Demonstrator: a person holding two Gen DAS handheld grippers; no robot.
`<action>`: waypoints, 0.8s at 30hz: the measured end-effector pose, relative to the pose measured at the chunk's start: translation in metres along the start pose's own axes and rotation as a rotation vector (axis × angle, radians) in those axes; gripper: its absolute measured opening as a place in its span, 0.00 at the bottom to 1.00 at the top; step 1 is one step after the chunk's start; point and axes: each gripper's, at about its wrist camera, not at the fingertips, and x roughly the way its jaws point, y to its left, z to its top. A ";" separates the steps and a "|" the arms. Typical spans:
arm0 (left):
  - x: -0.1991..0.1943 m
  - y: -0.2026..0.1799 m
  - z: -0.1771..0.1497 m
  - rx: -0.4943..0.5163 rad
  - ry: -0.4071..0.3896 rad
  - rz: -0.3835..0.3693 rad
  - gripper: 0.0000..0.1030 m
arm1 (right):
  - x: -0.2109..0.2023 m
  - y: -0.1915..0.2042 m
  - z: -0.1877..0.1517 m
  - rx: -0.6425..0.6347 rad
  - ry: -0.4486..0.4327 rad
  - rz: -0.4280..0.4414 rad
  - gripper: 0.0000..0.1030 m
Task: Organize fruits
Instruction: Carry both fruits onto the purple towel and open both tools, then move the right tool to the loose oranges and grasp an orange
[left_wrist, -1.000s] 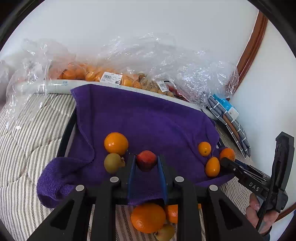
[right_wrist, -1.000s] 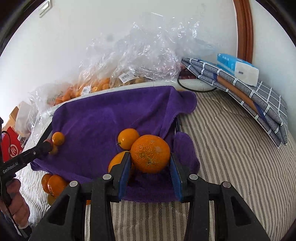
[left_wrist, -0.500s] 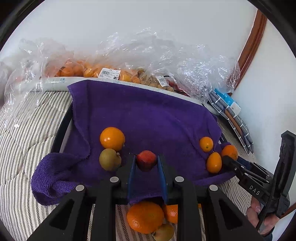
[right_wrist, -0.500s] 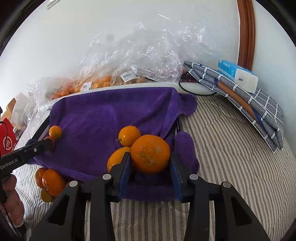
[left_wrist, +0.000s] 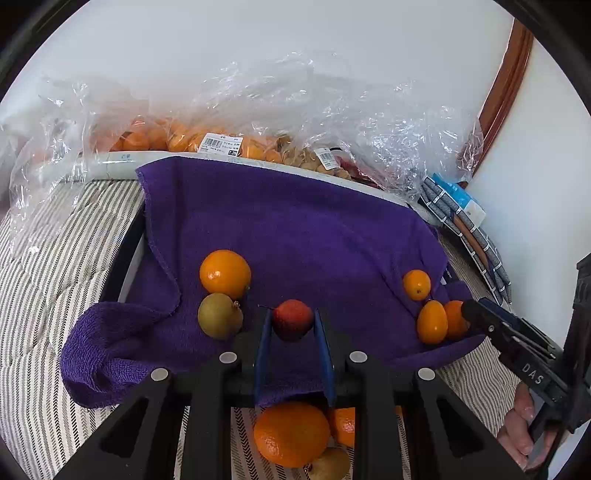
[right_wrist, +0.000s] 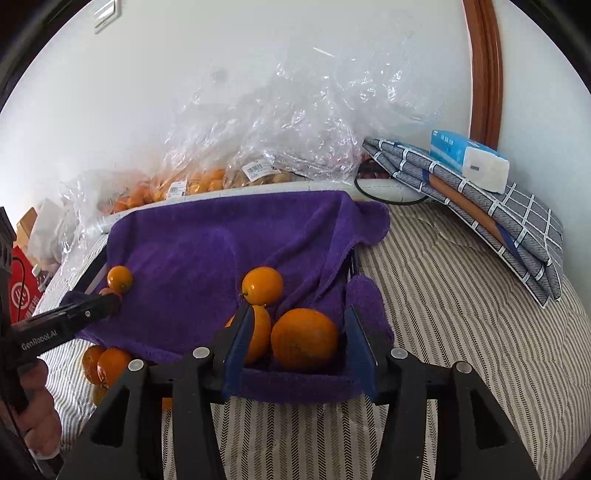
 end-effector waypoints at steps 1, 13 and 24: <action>0.000 0.000 0.000 0.001 0.001 0.001 0.22 | -0.002 0.000 0.001 0.005 -0.001 -0.002 0.50; -0.012 0.000 0.000 -0.010 -0.034 0.002 0.33 | -0.035 0.027 -0.013 -0.033 -0.020 -0.032 0.50; -0.042 0.011 -0.008 -0.014 -0.118 0.067 0.36 | -0.053 0.053 -0.028 -0.046 0.005 -0.037 0.50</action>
